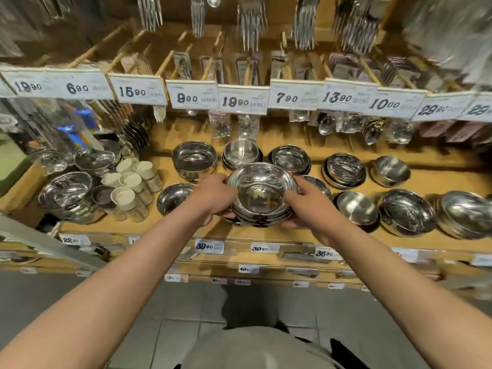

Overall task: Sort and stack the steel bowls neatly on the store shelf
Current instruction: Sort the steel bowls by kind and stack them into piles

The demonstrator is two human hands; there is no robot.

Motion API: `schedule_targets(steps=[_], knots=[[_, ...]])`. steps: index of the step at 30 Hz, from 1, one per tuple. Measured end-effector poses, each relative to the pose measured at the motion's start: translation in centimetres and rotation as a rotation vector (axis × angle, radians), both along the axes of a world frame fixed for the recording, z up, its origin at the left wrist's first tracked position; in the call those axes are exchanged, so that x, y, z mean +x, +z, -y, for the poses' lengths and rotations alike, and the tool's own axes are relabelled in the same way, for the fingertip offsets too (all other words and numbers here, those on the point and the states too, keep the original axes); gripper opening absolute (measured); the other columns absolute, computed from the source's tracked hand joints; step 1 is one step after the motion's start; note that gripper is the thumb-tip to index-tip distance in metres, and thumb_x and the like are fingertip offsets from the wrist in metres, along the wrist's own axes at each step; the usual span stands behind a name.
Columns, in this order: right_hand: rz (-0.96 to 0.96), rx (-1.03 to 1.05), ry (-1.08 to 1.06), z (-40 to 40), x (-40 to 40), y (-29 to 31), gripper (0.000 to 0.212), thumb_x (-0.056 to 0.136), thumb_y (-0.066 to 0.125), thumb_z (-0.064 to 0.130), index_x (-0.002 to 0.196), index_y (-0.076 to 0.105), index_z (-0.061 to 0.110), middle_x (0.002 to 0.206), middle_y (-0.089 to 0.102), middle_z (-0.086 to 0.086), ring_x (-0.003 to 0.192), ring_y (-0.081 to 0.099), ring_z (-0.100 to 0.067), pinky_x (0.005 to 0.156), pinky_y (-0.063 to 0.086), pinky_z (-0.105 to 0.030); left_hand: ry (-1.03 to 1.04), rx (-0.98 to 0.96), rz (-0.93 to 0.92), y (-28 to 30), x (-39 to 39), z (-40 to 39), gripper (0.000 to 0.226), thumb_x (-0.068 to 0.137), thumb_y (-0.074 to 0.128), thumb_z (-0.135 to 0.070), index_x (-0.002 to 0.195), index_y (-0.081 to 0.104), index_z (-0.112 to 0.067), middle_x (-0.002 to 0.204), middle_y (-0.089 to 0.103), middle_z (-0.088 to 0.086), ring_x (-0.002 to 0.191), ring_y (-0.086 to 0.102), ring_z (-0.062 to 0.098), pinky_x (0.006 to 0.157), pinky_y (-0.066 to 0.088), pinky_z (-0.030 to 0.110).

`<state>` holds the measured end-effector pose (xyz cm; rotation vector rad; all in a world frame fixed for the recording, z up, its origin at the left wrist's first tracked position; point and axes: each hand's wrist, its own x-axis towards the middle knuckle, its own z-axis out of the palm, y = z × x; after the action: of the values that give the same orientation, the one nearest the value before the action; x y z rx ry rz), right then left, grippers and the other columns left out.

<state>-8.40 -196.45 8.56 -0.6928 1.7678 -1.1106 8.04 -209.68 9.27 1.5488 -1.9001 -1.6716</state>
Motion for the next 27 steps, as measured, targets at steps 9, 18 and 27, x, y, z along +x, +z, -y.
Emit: schedule_targets(steps=[9, 18, 27], knots=[[0.052, 0.01, -0.255, -4.1, -0.8, 0.7, 0.038, 0.096, 0.057, 0.014, 0.124, 0.062, 0.038, 0.118, 0.075, 0.001, 0.092, 0.077, -0.017, 0.066, 0.063, -0.033, -0.261, -0.025, -0.062, -0.2, -3.5, -1.0, 0.009, 0.089, 0.067, -0.007, 0.098, 0.07, -0.007, 0.084, 0.077, 0.01, 0.073, 0.078, 0.022, 0.065, 0.065, 0.036], [-0.029, -0.033, -0.425, -12.8, -2.4, 1.9, 0.041, 0.096, 0.048, 0.01, 0.128, 0.065, 0.029, 0.107, 0.078, -0.001, 0.081, 0.078, -0.017, 0.064, 0.063, -0.036, -0.35, 0.105, -0.111, 1.9, -8.9, -7.5, 0.01, 0.095, 0.064, -0.016, 0.1, 0.067, -0.008, 0.083, 0.074, 0.004, 0.071, 0.075, 0.015, 0.066, 0.065, 0.041], [-0.068, -0.1, -0.495, -24.5, -7.4, 2.5, 0.037, 0.093, 0.048, 0.021, 0.116, 0.07, 0.04, 0.098, 0.079, 0.007, 0.084, 0.077, -0.018, 0.068, 0.065, -0.04, -0.401, 0.137, -0.163, 3.9, -15.3, -18.7, 0.016, 0.099, 0.055, -0.015, 0.09, 0.065, -0.006, 0.047, 0.062, -0.007, 0.037, 0.058, 0.004, 0.041, 0.052, 0.022]])
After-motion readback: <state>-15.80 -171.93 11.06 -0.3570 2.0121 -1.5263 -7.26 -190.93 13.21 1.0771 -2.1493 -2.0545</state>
